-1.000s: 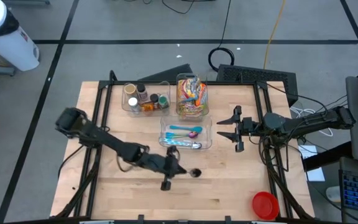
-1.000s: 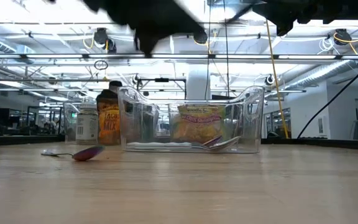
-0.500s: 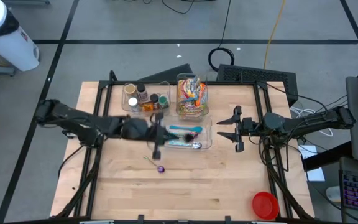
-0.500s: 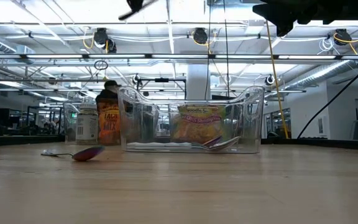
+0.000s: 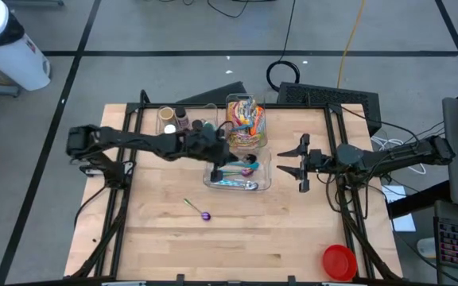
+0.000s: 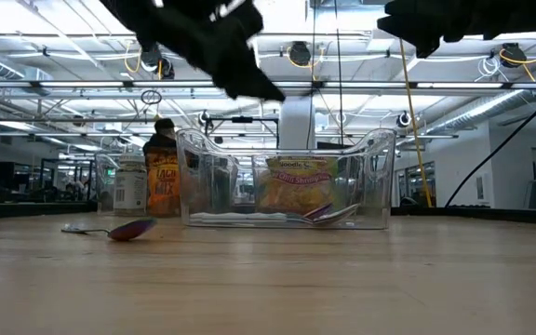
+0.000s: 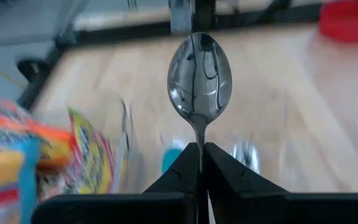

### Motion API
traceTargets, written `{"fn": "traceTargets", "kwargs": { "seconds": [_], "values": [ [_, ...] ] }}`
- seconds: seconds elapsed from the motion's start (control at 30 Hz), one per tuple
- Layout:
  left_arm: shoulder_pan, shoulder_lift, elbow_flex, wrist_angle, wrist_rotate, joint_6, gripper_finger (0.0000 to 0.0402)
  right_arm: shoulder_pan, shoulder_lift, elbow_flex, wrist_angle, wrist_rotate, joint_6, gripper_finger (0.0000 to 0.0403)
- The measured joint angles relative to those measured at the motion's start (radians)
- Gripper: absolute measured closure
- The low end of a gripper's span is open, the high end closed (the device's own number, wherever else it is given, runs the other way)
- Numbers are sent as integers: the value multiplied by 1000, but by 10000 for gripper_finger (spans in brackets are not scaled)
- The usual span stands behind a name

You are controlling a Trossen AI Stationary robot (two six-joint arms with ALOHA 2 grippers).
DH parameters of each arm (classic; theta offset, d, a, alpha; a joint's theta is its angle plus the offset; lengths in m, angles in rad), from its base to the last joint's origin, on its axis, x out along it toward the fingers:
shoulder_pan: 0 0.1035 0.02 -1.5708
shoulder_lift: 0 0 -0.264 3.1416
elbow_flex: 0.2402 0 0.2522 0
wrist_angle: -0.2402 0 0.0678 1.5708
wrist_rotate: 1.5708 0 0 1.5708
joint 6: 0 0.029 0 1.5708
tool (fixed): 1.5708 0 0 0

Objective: Pick & Place Food Item
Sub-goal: Put the black spoon into the bottom transparent container

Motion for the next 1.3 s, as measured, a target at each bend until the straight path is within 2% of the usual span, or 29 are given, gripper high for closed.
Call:
{"fn": "traceTargets", "kwargs": {
  "seconds": [0.2,0.37,0.53,0.7,0.93,1.3],
  "values": [
    [40,135,0,35,19,2,394,0,0,0,-6,20,0,234],
    [51,238,0,65,27,-16,382,1,0,0,-7,19,0,234],
    [54,319,0,93,26,-25,394,0,0,0,-11,18,0,234],
    [59,361,0,115,23,-65,381,0,0,0,-13,18,0,234],
    [59,361,0,113,24,-60,393,0,0,0,-13,19,0,234],
    [55,361,0,115,8,-55,301,0,0,0,-13,20,0,234]
  ]
}}
